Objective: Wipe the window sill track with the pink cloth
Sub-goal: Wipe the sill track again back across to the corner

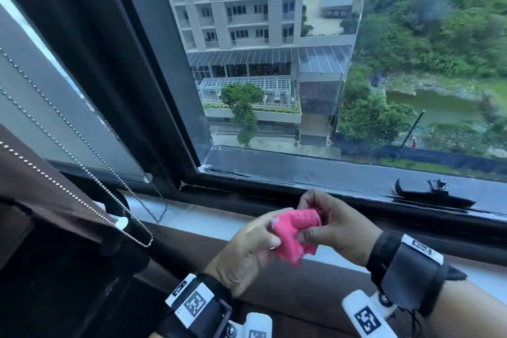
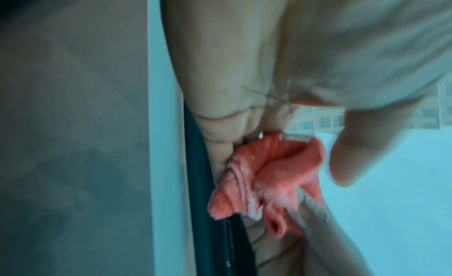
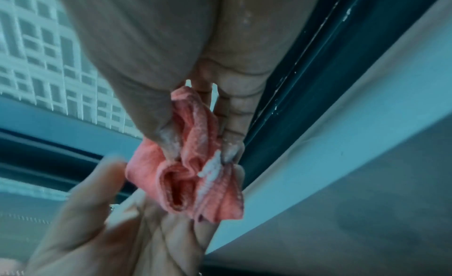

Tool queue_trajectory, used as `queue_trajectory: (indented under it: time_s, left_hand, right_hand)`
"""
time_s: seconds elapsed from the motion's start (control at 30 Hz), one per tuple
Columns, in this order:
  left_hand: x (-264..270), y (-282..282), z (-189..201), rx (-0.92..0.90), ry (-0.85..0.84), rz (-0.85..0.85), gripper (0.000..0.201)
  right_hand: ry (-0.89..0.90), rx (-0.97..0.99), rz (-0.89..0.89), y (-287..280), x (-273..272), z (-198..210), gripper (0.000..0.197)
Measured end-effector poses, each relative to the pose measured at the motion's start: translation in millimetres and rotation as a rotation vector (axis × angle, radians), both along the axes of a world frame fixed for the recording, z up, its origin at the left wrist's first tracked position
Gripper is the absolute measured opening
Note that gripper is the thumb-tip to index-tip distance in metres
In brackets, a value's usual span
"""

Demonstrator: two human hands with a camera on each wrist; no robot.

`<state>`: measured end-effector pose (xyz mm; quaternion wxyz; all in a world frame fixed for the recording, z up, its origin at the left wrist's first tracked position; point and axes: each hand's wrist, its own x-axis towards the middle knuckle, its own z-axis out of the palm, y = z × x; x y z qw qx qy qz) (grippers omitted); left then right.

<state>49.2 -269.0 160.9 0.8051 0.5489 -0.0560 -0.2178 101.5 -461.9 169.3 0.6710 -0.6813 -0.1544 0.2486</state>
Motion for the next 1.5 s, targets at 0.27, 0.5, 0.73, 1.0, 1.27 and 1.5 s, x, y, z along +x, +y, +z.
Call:
queue_trajectory:
  time_s: [0.27, 0.5, 0.73, 1.0, 1.27, 1.5]
  left_hand:
    - [12.2, 48.1, -23.3, 0.730, -0.008, 0.684, 0.010]
    - [47.8, 114.5, -43.4, 1.284, -0.131, 1.244, 0.025]
    - [64.0, 92.4, -61.8, 1.421, -0.219, 1.035, 0.043]
    - [48.2, 29.9, -50.2, 1.446, -0.371, 0.749, 0.042]
    - [35.5, -61.7, -44.5, 1.396, -0.480, 0.593, 0.043]
    - [25.0, -143.9, -39.4, 1.349, -0.585, 0.487, 0.040]
  right_hand:
    - [-0.271, -0.484, 0.026, 19.1, 5.4, -2.4, 0.039]
    - [-0.319, -0.626, 0.041, 21.1, 5.9, -7.7, 0.029]
    - [-0.844, -0.991, -0.005, 22.3, 18.9, -13.5, 0.051]
    - [-0.889, -1.351, 0.017, -27.7, 27.4, -10.7, 0.073]
    - [-0.891, -1.280, 0.052, -72.7, 14.6, -4.2, 0.070]
    - [-0.882, -1.221, 0.002, -130.2, 1.8, -7.0, 0.071]
